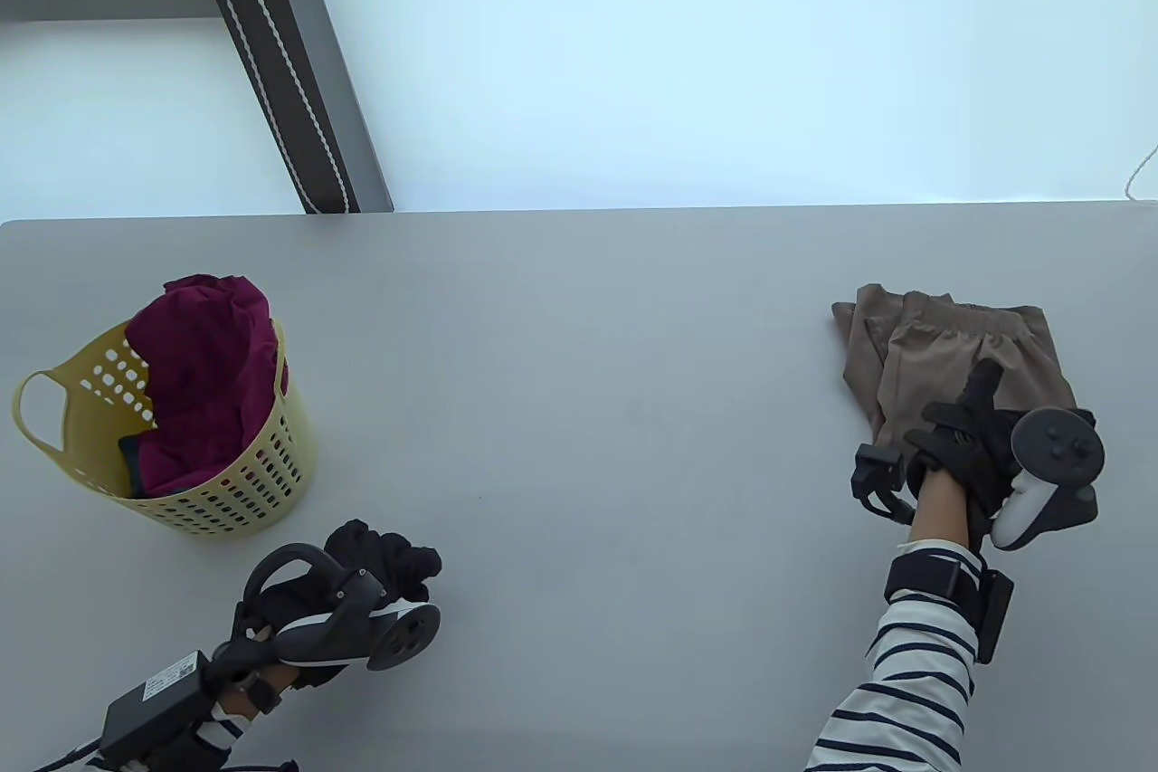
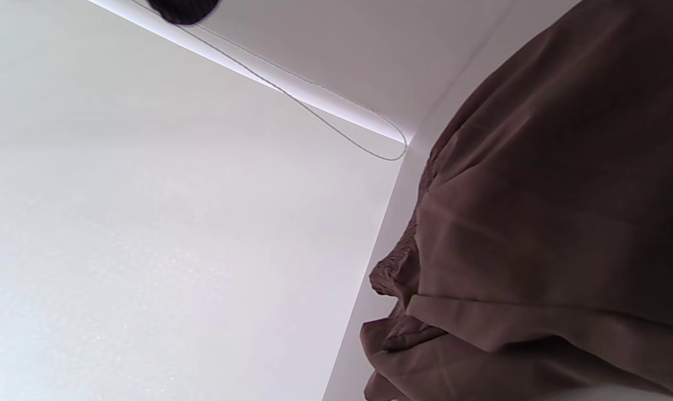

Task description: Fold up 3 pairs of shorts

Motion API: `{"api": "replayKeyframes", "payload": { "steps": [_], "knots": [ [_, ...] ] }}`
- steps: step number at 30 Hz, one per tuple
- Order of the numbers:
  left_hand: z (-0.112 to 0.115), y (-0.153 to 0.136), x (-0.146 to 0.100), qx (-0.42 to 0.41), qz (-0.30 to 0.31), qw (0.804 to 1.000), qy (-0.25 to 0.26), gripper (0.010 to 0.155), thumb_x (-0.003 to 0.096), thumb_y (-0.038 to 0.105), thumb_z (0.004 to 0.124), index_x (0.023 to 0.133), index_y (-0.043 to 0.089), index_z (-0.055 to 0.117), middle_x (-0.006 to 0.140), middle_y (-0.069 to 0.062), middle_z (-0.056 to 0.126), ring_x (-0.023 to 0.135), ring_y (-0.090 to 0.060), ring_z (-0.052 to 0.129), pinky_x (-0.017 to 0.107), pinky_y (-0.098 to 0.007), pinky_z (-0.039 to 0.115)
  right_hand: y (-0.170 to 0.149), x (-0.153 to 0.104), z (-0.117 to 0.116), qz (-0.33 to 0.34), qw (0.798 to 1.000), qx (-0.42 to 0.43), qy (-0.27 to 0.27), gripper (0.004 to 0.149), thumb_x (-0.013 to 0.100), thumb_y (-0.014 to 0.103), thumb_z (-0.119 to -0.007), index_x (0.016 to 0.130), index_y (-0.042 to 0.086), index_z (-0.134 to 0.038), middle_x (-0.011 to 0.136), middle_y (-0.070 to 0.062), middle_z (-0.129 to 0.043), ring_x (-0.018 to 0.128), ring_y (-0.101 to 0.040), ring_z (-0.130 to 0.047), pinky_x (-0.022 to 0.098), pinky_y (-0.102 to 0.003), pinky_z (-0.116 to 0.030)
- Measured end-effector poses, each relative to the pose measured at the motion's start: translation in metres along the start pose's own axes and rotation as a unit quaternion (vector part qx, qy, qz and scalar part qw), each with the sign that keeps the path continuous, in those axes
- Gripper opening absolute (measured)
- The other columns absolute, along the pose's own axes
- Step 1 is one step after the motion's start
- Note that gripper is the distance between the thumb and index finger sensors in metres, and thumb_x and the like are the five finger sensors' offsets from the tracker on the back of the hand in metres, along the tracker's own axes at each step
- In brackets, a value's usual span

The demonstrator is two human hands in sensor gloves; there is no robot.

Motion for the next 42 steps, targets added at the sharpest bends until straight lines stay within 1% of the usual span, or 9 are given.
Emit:
{"api": "replayKeyframes", "payload": {
  "steps": [5,7,9,13,19,29,33,38,42],
  "knots": [
    [-0.002,-0.005,-0.001,0.015,-0.012,1.000,0.011,0.049,0.0499,0.046,0.054,0.096,0.027,0.055,0.079,0.005,0.086,0.056,-0.010,0.098,0.067,-0.050,0.078,0.084,-0.052,0.006,0.306,0.943,-0.130,-0.001,0.092,0.056,0.053,-0.049,0.091,0.004,0.021,0.090,-0.039,0.015,0.085,-0.064,0.000,0.063,-0.068,-0.021],
    [-0.002,-0.007,-0.001,0.017,-0.015,1.000,0.012,0.049,0.0498,0.046,0.054,0.095,0.027,0.055,0.079,0.005,0.086,0.056,-0.010,0.098,0.067,-0.050,0.078,0.106,-0.087,0.002,0.418,0.884,-0.207,0.036,0.077,0.055,0.052,-0.055,0.106,0.009,-0.016,0.107,-0.029,-0.017,0.098,-0.057,-0.025,0.068,-0.064,-0.034],
    [-0.001,-0.008,-0.001,0.022,-0.017,1.000,0.012,0.049,0.0497,0.046,0.054,0.095,0.028,0.055,0.079,0.005,0.086,0.056,-0.010,0.098,0.067,-0.050,0.078,0.110,-0.114,-0.007,0.480,0.833,-0.259,0.095,0.043,0.052,0.047,-0.062,0.080,0.018,-0.078,0.086,-0.011,-0.084,0.080,-0.039,-0.088,0.061,-0.054,-0.069],
    [0.001,-0.010,-0.001,0.038,-0.020,0.999,0.009,0.047,0.0495,0.046,0.055,0.093,0.029,0.058,0.079,0.005,0.087,0.056,-0.010,0.099,0.067,-0.049,0.078,0.070,-0.173,-0.043,0.502,0.734,-0.368,0.272,0.038,0.047,0.047,-0.069,0.036,0.018,-0.090,0.018,-0.002,-0.094,0.007,-0.020,-0.097,0.016,-0.042,-0.083],
    [0.004,-0.017,-0.002,0.066,-0.030,0.997,0.007,0.044,0.0463,0.053,0.054,0.084,0.036,0.069,0.085,0.002,0.083,0.062,-0.013,0.097,0.069,-0.053,0.074,-0.010,-0.218,-0.089,0.374,0.551,-0.487,0.565,0.038,0.048,0.048,-0.064,0.039,0.020,-0.089,0.021,-0.001,-0.096,0.007,-0.018,-0.099,0.015,-0.041,-0.085],
    [-0.136,-0.125,-0.057,0.088,-0.233,0.938,0.239,0.077,0.0419,0.063,0.058,0.108,0.028,0.037,0.116,-0.016,0.057,0.096,-0.032,0.083,0.075,-0.063,0.063,0.007,-0.215,-0.078,0.407,0.583,-0.461,0.531,0.039,0.048,0.046,-0.064,0.046,0.018,-0.090,0.029,-0.005,-0.098,0.016,-0.023,-0.102,0.021,-0.044,-0.085],
    [-0.148,-0.195,-0.031,0.030,-0.247,0.966,0.073,0.095,0.0425,0.055,0.071,0.109,0.022,0.012,0.121,-0.031,0.036,0.105,-0.047,0.070,0.074,-0.068,0.057,0.005,-0.217,-0.079,0.411,0.573,-0.469,0.532,0.038,0.048,0.046,-0.064,0.047,0.017,-0.090,0.031,-0.005,-0.099,0.018,-0.024,-0.103,0.022,-0.045,-0.085],
    [-0.097,-0.238,0.022,0.044,-0.219,0.962,-0.155,0.092,0.0404,0.046,0.075,0.101,0.037,0.006,0.114,-0.039,0.016,0.109,-0.051,0.054,0.075,-0.067,0.053,0.005,-0.217,-0.080,0.414,0.573,-0.469,0.529,0.038,0.048,0.045,-0.064,0.048,0.017,-0.089,0.032,-0.006,-0.099,0.019,-0.024,-0.103,0.023,-0.045,-0.085],
    [-0.074,-0.251,0.035,-0.039,-0.241,0.956,-0.161,0.074,0.0390,0.052,0.069,0.097,0.048,0.024,0.115,-0.036,0.018,0.109,-0.048,0.054,0.075,-0.065,0.054,0.002,-0.216,-0.081,0.412,0.569,-0.475,0.530,0.038,0.048,0.045,-0.064,0.048,0.017,-0.089,0.033,-0.006,-0.099,0.020,-0.025,-0.103,0.023,-0.046,-0.085]
  ]
}}
Point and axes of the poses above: the tracker on the back of each hand, its own y axis roughly to the thumb side, its own x axis roughly from the wrist to the fingertips, z = x × y, the point moved 2 cm from there along x, roughly from the wrist to the fingertips
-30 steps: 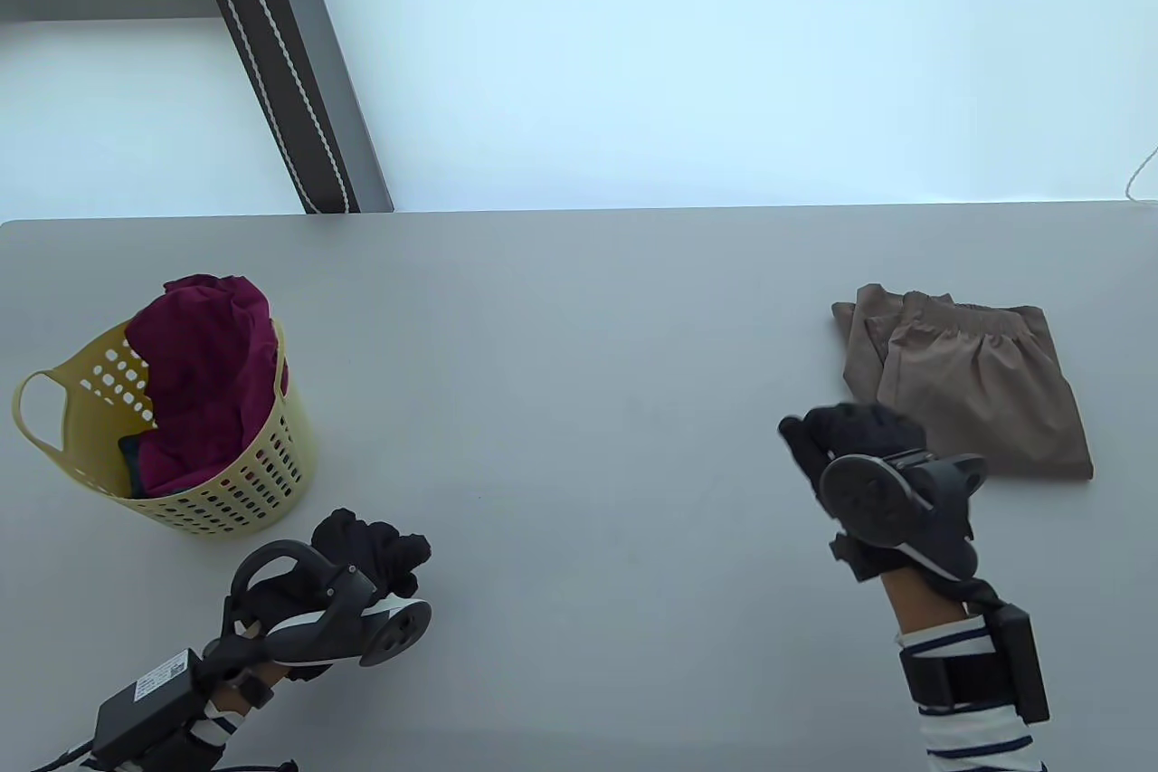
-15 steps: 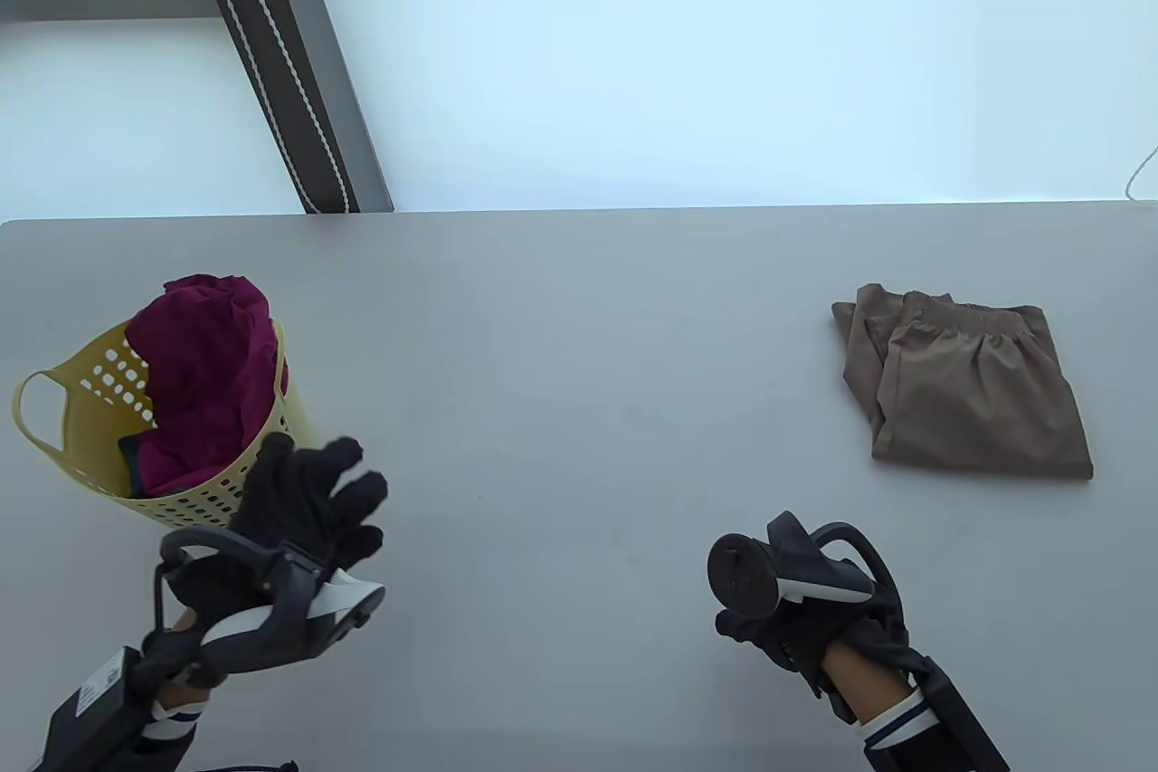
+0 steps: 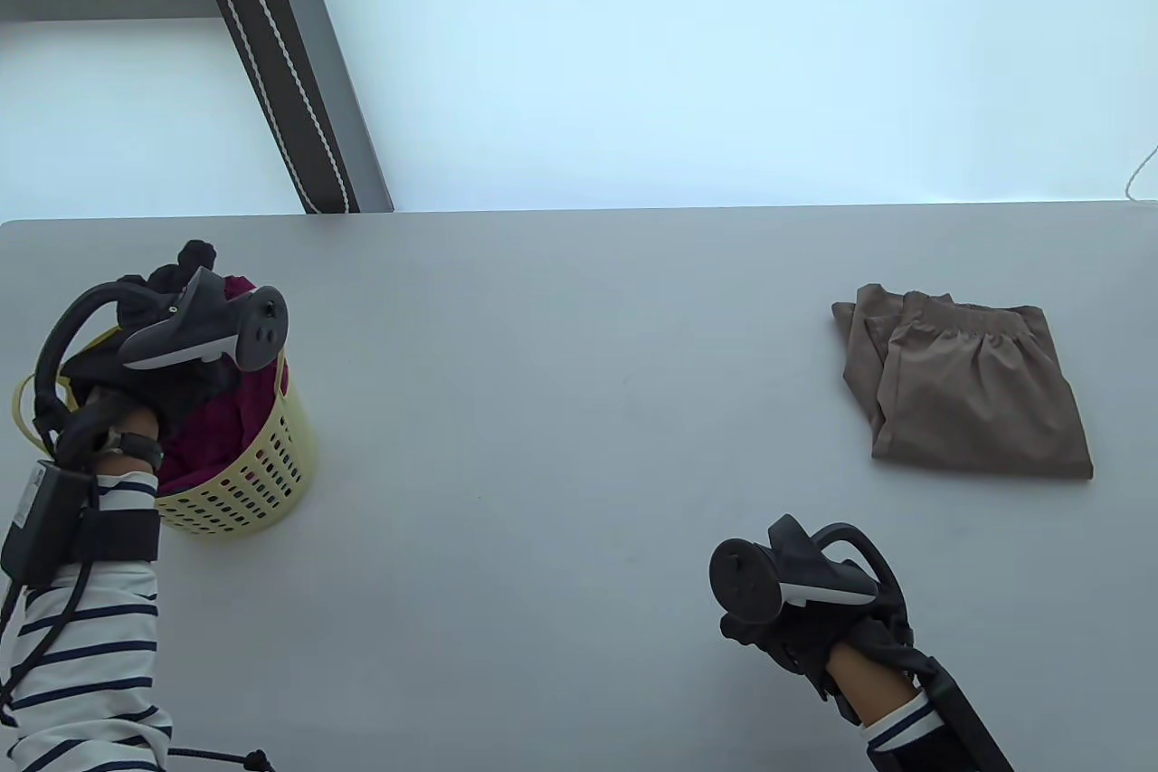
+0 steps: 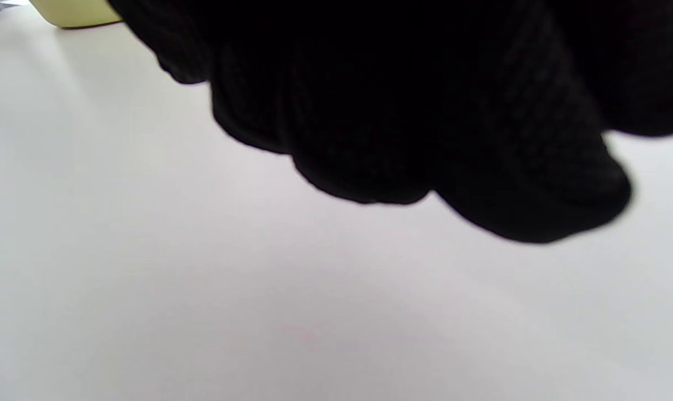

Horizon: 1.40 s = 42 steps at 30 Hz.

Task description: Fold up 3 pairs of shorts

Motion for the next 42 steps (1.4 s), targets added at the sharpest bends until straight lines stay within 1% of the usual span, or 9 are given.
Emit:
{"api": "replayKeyframes", "payload": {
  "steps": [3,9,15,23,27,33,35,38,42],
  "knots": [
    [0.001,-0.007,0.000,-0.073,-0.023,0.996,0.049,0.058,0.0388,0.052,0.070,0.093,0.047,0.047,0.118,-0.030,0.026,0.109,-0.047,0.058,0.076,-0.066,0.054,0.000,0.000,0.000,-0.001,1.000,-0.003,-0.001,0.038,0.048,0.045,-0.064,0.049,0.017,-0.089,0.034,-0.006,-0.099,0.021,-0.025,-0.103,0.024,-0.046,-0.085],
    [0.019,-0.005,0.002,-0.084,-0.022,0.996,-0.002,0.074,0.0385,0.053,0.069,0.102,0.039,0.034,0.119,-0.031,0.031,0.108,-0.047,0.061,0.075,-0.066,0.056,0.002,-0.001,0.000,0.001,1.000,-0.007,0.003,0.038,0.048,0.045,-0.064,0.050,0.016,-0.089,0.035,-0.007,-0.099,0.023,-0.026,-0.104,0.025,-0.046,-0.085],
    [0.031,-0.007,-0.002,-0.128,-0.045,0.991,0.008,0.039,0.0427,0.049,0.068,0.081,0.045,0.069,0.119,-0.014,0.050,0.106,-0.040,0.071,0.075,-0.064,0.060,0.004,-0.001,0.000,0.001,1.000,-0.018,0.001,0.038,0.048,0.045,-0.064,0.050,0.017,-0.089,0.036,-0.007,-0.099,0.024,-0.026,-0.104,0.025,-0.046,-0.085],
    [-0.031,-0.078,-0.054,-0.229,-0.189,0.942,0.155,0.033,0.0526,0.040,0.063,0.084,0.030,0.067,0.091,0.002,0.092,0.078,-0.022,0.104,0.068,-0.054,0.078,0.003,-0.002,0.001,-0.001,1.000,-0.019,0.002,0.038,0.048,0.045,-0.064,0.051,0.017,-0.089,0.037,-0.007,-0.099,0.025,-0.026,-0.104,0.026,-0.047,-0.085],
    [-0.090,-0.105,-0.110,-0.305,-0.203,0.876,0.314,0.032,0.0538,0.038,0.061,0.083,0.026,0.066,0.073,0.009,0.094,0.060,-0.013,0.106,0.064,-0.048,0.084,0.002,-0.002,0.001,-0.004,1.000,-0.017,-0.001,0.038,0.048,0.045,-0.064,0.051,0.017,-0.089,0.038,-0.007,-0.099,0.025,-0.026,-0.104,0.026,-0.047,-0.085],
    [-0.171,-0.096,-0.207,-0.411,-0.055,0.725,0.551,0.032,0.0560,0.040,0.057,0.085,0.028,0.061,0.065,0.013,0.090,0.052,-0.007,0.100,0.065,-0.045,0.084,-0.002,-0.003,0.002,-0.011,1.000,-0.014,-0.006,0.038,0.048,0.045,-0.064,0.052,0.016,-0.089,0.038,-0.007,-0.099,0.025,-0.026,-0.104,0.026,-0.047,-0.085],
    [-0.190,-0.084,-0.227,-0.414,-0.020,0.698,0.583,0.032,0.0565,0.040,0.056,0.086,0.028,0.060,0.064,0.013,0.089,0.051,-0.007,0.099,0.066,-0.045,0.083,-0.003,-0.004,0.003,-0.014,1.000,-0.014,-0.009,0.038,0.048,0.044,-0.064,0.052,0.016,-0.089,0.038,-0.007,-0.099,0.025,-0.027,-0.104,0.026,-0.047,-0.085],
    [-0.210,-0.054,-0.229,-0.413,0.037,0.711,0.568,0.032,0.0566,0.041,0.056,0.086,0.028,0.060,0.062,0.014,0.089,0.050,-0.006,0.099,0.065,-0.045,0.083,-0.006,-0.004,0.004,-0.019,1.000,-0.014,-0.013,0.038,0.048,0.045,-0.064,0.052,0.016,-0.089,0.038,-0.007,-0.099,0.026,-0.027,-0.104,0.026,-0.047,-0.085],
    [-0.213,0.012,-0.185,-0.409,0.112,0.769,0.479,0.033,0.0564,0.040,0.057,0.086,0.027,0.062,0.061,0.014,0.090,0.048,-0.007,0.099,0.063,-0.045,0.084,-0.009,-0.006,0.006,-0.026,0.999,-0.017,-0.019,0.038,0.048,0.045,-0.064,0.052,0.016,-0.089,0.038,-0.007,-0.099,0.025,-0.026,-0.104,0.026,-0.047,-0.085]
  ]
}}
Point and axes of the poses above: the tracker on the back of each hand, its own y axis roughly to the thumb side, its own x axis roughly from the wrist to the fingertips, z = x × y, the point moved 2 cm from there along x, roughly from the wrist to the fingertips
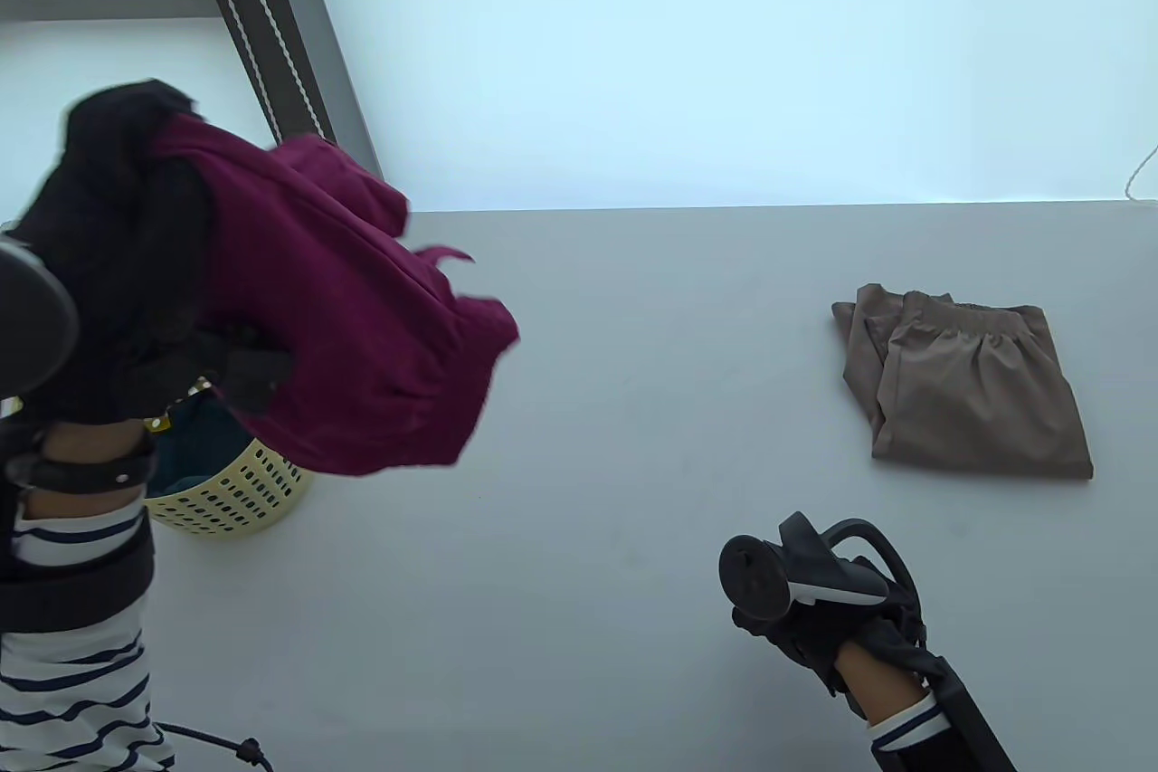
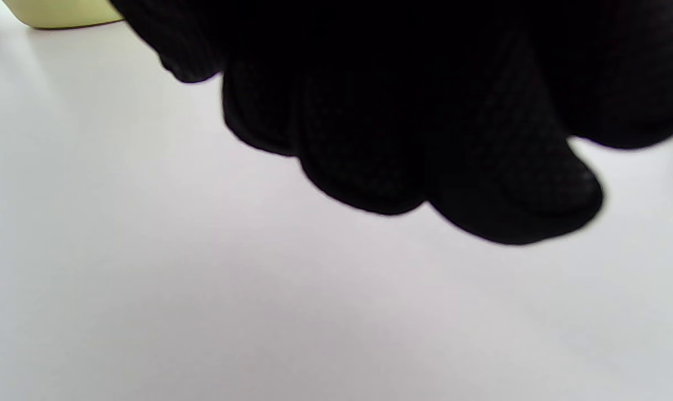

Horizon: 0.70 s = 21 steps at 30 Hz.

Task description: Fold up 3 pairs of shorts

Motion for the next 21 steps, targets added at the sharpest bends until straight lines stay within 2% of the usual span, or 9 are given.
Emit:
{"api": "replayKeyframes", "payload": {
  "steps": [4,9,11,12,13,15,17,19,21],
  "knots": [
    [0.111,0.001,-0.008,-0.031,-0.015,0.983,-0.183,0.032,0.0559,0.038,0.060,0.085,0.024,0.065,0.059,0.011,0.091,0.046,-0.009,0.100,0.062,-0.048,0.084,-0.005,-0.001,0.001,-0.009,1.000,-0.001,-0.006,0.038,0.048,0.045,-0.064,0.052,0.017,-0.089,0.038,-0.007,-0.099,0.025,-0.026,-0.104,0.026,-0.046,-0.085],
    [0.228,-0.023,-0.024,0.014,-0.058,0.941,-0.334,0.034,0.0559,0.037,0.061,0.087,0.023,0.064,0.069,0.007,0.093,0.056,-0.015,0.103,0.063,-0.051,0.081,-0.013,-0.001,-0.001,-0.025,1.000,0.000,-0.003,0.038,0.048,0.045,-0.064,0.052,0.017,-0.089,0.039,-0.007,-0.099,0.026,-0.026,-0.104,0.026,-0.046,-0.085],
    [0.272,-0.041,-0.032,0.087,-0.101,0.908,-0.396,0.048,0.0563,0.031,0.063,0.100,0.024,0.045,0.093,-0.012,0.082,0.077,-0.032,0.097,0.066,-0.060,0.074,-0.017,-0.001,-0.002,-0.033,0.999,-0.001,-0.004,0.038,0.048,0.045,-0.063,0.053,0.017,-0.089,0.039,-0.007,-0.099,0.026,-0.026,-0.104,0.027,-0.046,-0.085],
    [0.287,-0.048,-0.035,0.145,-0.117,0.891,-0.415,0.066,0.0567,0.029,0.063,0.107,0.018,0.023,0.107,-0.030,0.063,0.087,-0.045,0.087,0.066,-0.067,0.067,-0.018,0.000,-0.002,-0.037,0.999,-0.002,-0.004,0.038,0.048,0.045,-0.063,0.053,0.016,-0.088,0.040,-0.007,-0.099,0.027,-0.027,-0.104,0.027,-0.046,-0.085],
    [0.295,-0.049,-0.037,0.198,-0.117,0.887,-0.402,0.077,0.0561,0.027,0.065,0.107,0.013,0.009,0.111,-0.041,0.046,0.092,-0.051,0.078,0.067,-0.070,0.062,-0.019,0.000,-0.002,-0.039,0.999,-0.003,-0.005,0.038,0.048,0.044,-0.063,0.054,0.016,-0.088,0.041,-0.008,-0.099,0.028,-0.027,-0.104,0.027,-0.047,-0.085],
    [0.310,-0.033,-0.042,0.317,-0.035,0.892,-0.322,0.086,0.0537,0.030,0.068,0.104,0.011,0.000,0.111,-0.043,0.040,0.095,-0.052,0.075,0.068,-0.071,0.061,-0.019,-0.001,-0.002,-0.041,0.999,-0.005,-0.007,0.038,0.048,0.044,-0.063,0.055,0.016,-0.088,0.042,-0.008,-0.099,0.029,-0.028,-0.104,0.028,-0.047,-0.085],
    [0.323,-0.010,-0.053,0.338,0.065,0.889,-0.302,0.091,0.0518,0.038,0.068,0.103,0.014,-0.003,0.114,-0.038,0.034,0.101,-0.050,0.068,0.072,-0.069,0.058,-0.019,-0.001,-0.001,-0.038,0.999,-0.004,-0.007,0.038,0.048,0.044,-0.063,0.055,0.016,-0.088,0.042,-0.008,-0.099,0.028,-0.027,-0.104,0.028,-0.047,-0.085],
    [0.341,0.014,-0.068,0.331,0.195,0.869,-0.313,0.094,0.0482,0.045,0.068,0.104,0.017,-0.002,0.117,-0.032,0.028,0.105,-0.049,0.063,0.074,-0.068,0.055,-0.018,0.000,-0.002,-0.034,0.999,-0.002,-0.005,0.038,0.048,0.044,-0.064,0.055,0.016,-0.088,0.042,-0.008,-0.099,0.029,-0.027,-0.104,0.028,-0.047,-0.085],
    [0.371,0.030,-0.089,0.304,0.268,0.830,-0.384,0.094,0.0438,0.051,0.067,0.105,0.022,0.001,0.118,-0.026,0.028,0.107,-0.044,0.063,0.076,-0.065,0.055,-0.018,0.001,-0.004,-0.031,1.000,-0.002,0.002,0.038,0.048,0.044,-0.063,0.055,0.016,-0.088,0.042,-0.008,-0.099,0.029,-0.027,-0.104,0.028,-0.047,-0.085]
  ]
}}
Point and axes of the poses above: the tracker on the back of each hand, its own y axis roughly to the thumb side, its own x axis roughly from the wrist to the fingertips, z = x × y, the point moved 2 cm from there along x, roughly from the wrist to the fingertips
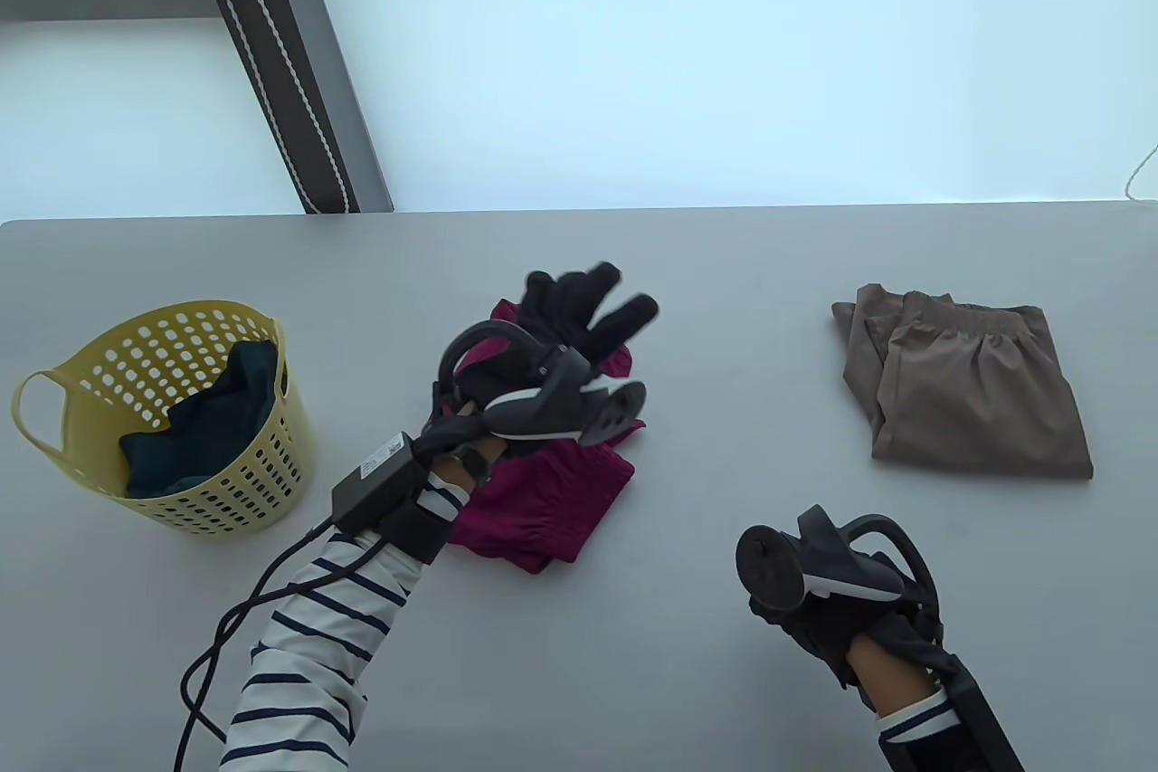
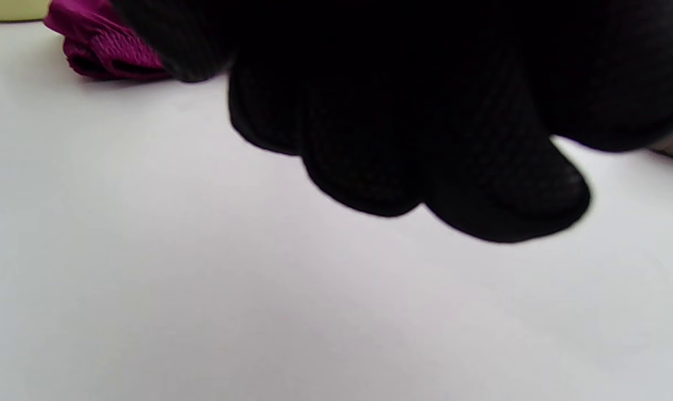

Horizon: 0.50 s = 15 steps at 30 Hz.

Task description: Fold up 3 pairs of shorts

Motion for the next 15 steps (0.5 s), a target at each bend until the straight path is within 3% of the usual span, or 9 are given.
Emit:
{"api": "replayKeyframes", "payload": {
  "steps": [2,3,5,8,10,12,15],
  "knots": [
    [0.024,0.021,0.015,-0.031,0.057,0.993,-0.096,0.093,0.0395,0.054,0.068,0.106,0.027,0.009,0.118,-0.028,0.024,0.108,-0.047,0.058,0.076,-0.067,0.051,0.000,0.000,-0.001,0.000,1.000,0.000,0.003,0.038,0.048,0.044,-0.063,0.055,0.016,-0.088,0.042,-0.008,-0.099,0.029,-0.027,-0.105,0.028,-0.047,-0.085],
    [0.042,0.031,0.022,-0.036,0.077,0.983,-0.165,0.092,0.0376,0.056,0.067,0.107,0.029,0.013,0.117,-0.030,0.021,0.108,-0.049,0.056,0.076,-0.068,0.049,0.000,0.001,-0.001,0.000,1.000,-0.001,0.004,0.038,0.048,0.044,-0.063,0.055,0.016,-0.088,0.042,-0.008,-0.099,0.028,-0.027,-0.105,0.028,-0.047,-0.085],
    [0.072,0.042,0.031,-0.009,0.094,0.963,-0.251,0.092,0.0346,0.059,0.066,0.108,0.030,0.019,0.116,-0.034,0.020,0.107,-0.050,0.053,0.075,-0.069,0.048,0.000,0.001,-0.003,0.000,1.000,-0.001,0.008,0.038,0.048,0.044,-0.063,0.055,0.016,-0.088,0.042,-0.008,-0.099,0.029,-0.027,-0.104,0.028,-0.047,-0.085],
    [0.106,0.048,0.038,0.065,0.074,0.948,-0.301,0.086,0.0338,0.059,0.067,0.107,0.032,0.032,0.117,-0.027,0.034,0.105,-0.044,0.063,0.075,-0.067,0.053,0.001,0.002,-0.004,0.000,1.000,-0.001,0.011,0.038,0.048,0.044,-0.063,0.055,0.016,-0.088,0.042,-0.008,-0.099,0.029,-0.027,-0.105,0.028,-0.047,-0.085],
    [0.119,0.048,0.043,0.098,0.061,0.946,-0.304,0.081,0.0302,0.059,0.063,0.103,0.034,0.037,0.115,-0.017,0.045,0.103,-0.037,0.069,0.075,-0.064,0.057,0.002,0.002,-0.004,0.002,1.000,-0.002,0.013,0.038,0.048,0.044,-0.063,0.055,0.016,-0.088,0.042,-0.008,-0.099,0.028,-0.027,-0.105,0.028,-0.047,-0.085],
    [0.111,0.043,0.046,0.064,0.049,0.964,-0.255,0.055,0.0334,0.055,0.067,0.087,0.043,0.057,0.112,-0.005,0.056,0.100,-0.031,0.076,0.075,-0.060,0.060,0.003,0.002,-0.004,0.003,1.000,-0.002,0.014,0.038,0.048,0.044,-0.063,0.055,0.016,-0.088,0.042,-0.008,-0.099,0.029,-0.027,-0.105,0.028,-0.047,-0.085],
    [0.083,0.014,0.044,0.051,-0.046,0.987,-0.143,0.050,0.0367,0.052,0.069,0.084,0.042,0.056,0.112,-0.008,0.055,0.100,-0.032,0.075,0.075,-0.061,0.060,0.003,0.001,-0.004,0.003,1.000,-0.002,0.015,0.038,0.048,0.044,-0.063,0.055,0.016,-0.088,0.042,-0.008,-0.099,0.029,-0.027,-0.105,0.028,-0.047,-0.085]
  ]
}}
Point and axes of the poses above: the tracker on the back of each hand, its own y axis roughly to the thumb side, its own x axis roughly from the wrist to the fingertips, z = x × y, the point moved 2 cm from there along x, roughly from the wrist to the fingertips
